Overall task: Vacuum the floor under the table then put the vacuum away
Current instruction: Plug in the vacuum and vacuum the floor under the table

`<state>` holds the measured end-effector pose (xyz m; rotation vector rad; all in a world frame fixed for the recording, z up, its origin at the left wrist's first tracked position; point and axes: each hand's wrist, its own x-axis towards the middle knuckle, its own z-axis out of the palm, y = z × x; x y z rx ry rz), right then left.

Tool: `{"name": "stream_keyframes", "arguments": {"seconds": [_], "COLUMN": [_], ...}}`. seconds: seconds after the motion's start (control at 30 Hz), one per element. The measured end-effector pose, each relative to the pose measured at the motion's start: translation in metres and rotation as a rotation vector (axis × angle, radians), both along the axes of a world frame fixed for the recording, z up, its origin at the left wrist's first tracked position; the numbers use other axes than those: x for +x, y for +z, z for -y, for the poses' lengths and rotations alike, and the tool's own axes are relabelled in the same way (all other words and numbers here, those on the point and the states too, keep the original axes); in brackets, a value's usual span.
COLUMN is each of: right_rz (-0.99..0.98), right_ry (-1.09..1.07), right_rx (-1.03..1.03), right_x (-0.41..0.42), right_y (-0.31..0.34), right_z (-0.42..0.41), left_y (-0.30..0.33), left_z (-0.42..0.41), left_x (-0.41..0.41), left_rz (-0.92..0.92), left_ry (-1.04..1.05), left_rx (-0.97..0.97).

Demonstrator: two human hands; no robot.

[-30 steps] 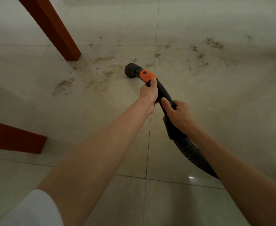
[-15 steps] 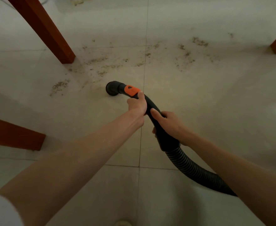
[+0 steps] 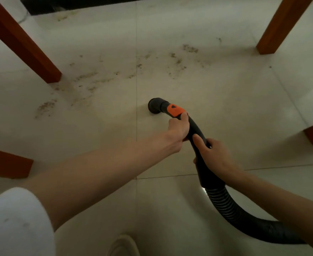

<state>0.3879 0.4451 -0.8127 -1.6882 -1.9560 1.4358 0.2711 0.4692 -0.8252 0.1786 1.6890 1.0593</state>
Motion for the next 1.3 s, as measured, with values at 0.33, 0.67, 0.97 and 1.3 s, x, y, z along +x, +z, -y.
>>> {"name": "stream_keyframes", "arguments": {"seconds": [0.33, 0.67, 0.97, 1.3], "right_rz": [0.014, -0.066, 0.037, -0.105], "right_ry": [-0.091, 0.024, -0.150, -0.377], "right_rx": [0.015, -0.131, -0.189, -0.219], "right_x": [0.021, 0.019, 0.105, 0.139], "right_y": [0.011, 0.017, 0.015, 0.023], "right_z": [-0.007, 0.006, 0.039, 0.020], "left_y": [0.013, 0.014, 0.031, 0.043], "left_z": [-0.015, 0.013, 0.029, -0.008], "left_x": [0.034, 0.012, 0.091, 0.148], "left_rz": [-0.044, 0.130, 0.285, 0.202], "left_ry": [-0.047, 0.018, -0.299, -0.390], "left_rx": [0.027, 0.049, -0.081, -0.054]}}
